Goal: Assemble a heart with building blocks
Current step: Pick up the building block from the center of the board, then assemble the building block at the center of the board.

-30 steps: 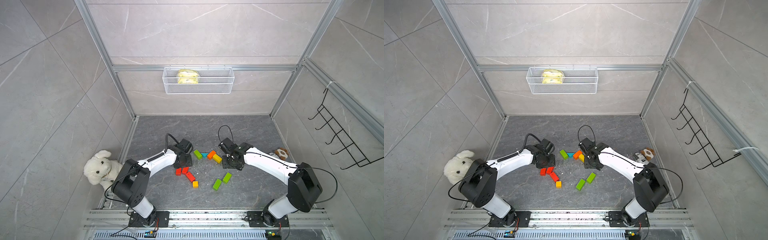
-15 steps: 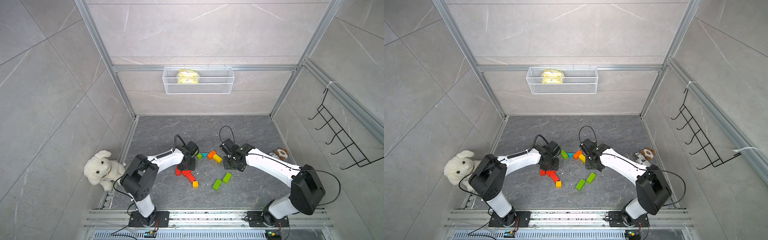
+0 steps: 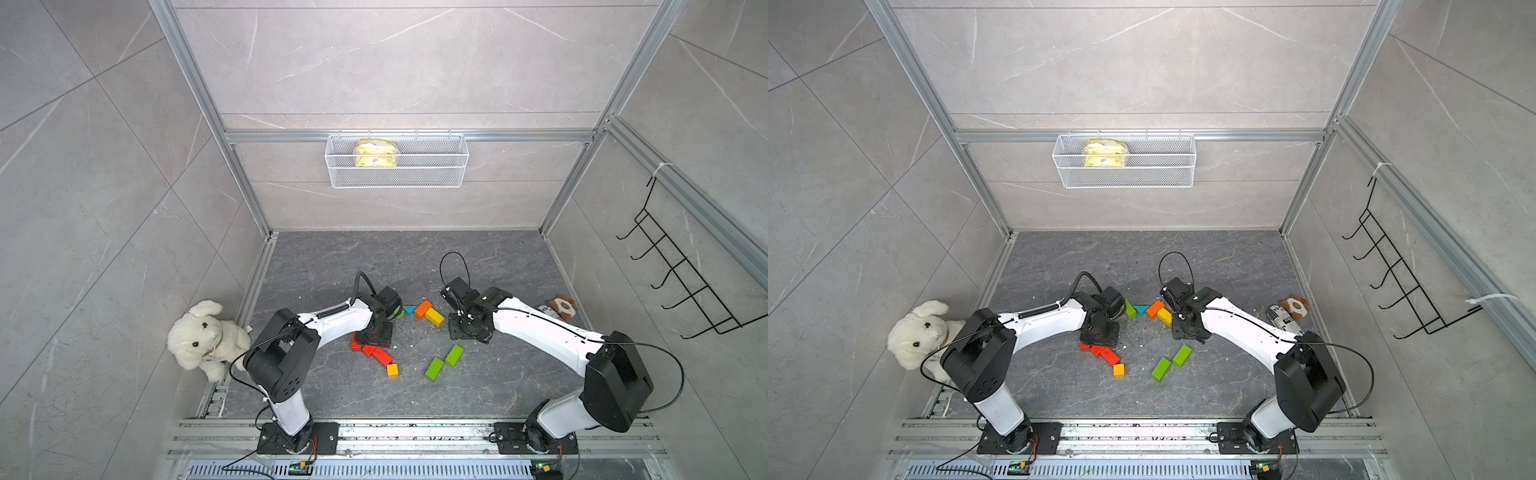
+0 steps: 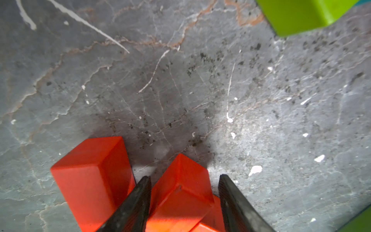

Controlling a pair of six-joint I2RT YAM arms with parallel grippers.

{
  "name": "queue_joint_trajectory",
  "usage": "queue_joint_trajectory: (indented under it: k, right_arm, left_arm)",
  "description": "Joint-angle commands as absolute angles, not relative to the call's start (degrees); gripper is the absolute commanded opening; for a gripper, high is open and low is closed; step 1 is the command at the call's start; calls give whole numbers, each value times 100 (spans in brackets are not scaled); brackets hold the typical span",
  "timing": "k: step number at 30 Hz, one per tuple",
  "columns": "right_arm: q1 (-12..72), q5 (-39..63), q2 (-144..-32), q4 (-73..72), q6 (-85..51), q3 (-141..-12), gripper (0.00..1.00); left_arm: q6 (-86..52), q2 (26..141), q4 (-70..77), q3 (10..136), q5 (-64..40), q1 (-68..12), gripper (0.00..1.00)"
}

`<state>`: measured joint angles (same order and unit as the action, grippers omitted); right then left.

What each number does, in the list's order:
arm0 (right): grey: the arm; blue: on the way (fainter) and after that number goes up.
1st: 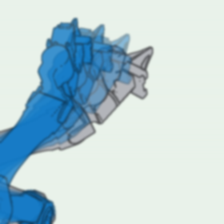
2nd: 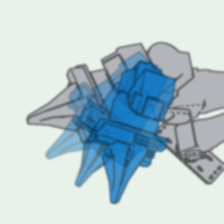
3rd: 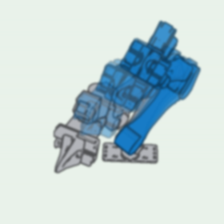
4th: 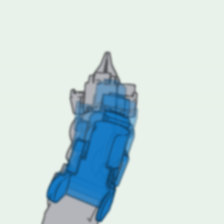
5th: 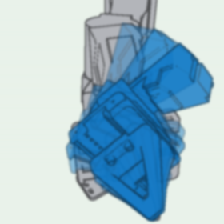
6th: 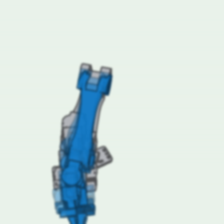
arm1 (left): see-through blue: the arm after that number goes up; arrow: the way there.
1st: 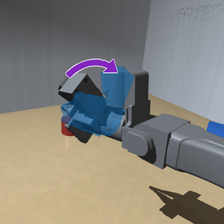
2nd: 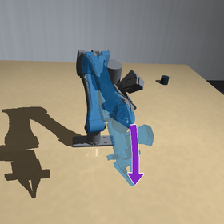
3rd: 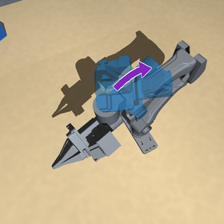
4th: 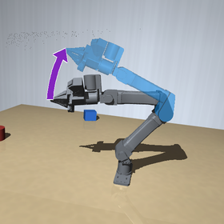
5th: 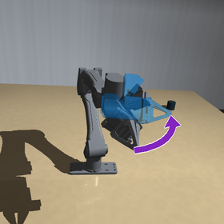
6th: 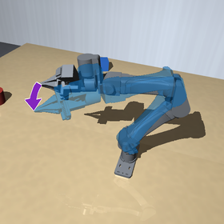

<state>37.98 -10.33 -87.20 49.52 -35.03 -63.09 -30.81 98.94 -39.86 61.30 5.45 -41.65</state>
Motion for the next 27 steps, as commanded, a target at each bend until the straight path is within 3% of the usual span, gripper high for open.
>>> queue_joint_trajectory:
  k: [1,7,15,21,23,27]
  right_arm:
    - [3788,-1143,-8561,5132,-3463,-6187,52]
    - [3791,-1152,-8506,5149,-3476,-6155,50]
    - [3770,-1134,-8468,5071,-3498,-6107,45]
    - [3727,-1133,-8450,4983,-3533,-6092,44]
    - [3718,-1094,-8464,4944,-3551,-6082,44]
    - [3707,-1096,-8421,4940,-3557,-6069,44]
  left_arm:
    - [-2972,9799,-4243,6047,516,-4184,56]
    - [-3160,9783,-4280,5972,598,-4184,53]
    - [-2800,9744,-4237,6337,794,-4186,27]
    - [-2085,10388,-4405,7278,1159,-4185,15]
    - [-1830,10608,-4387,7553,1213,-4184,16]
    - [-1587,11069,-4324,7856,1120,-4188,36]
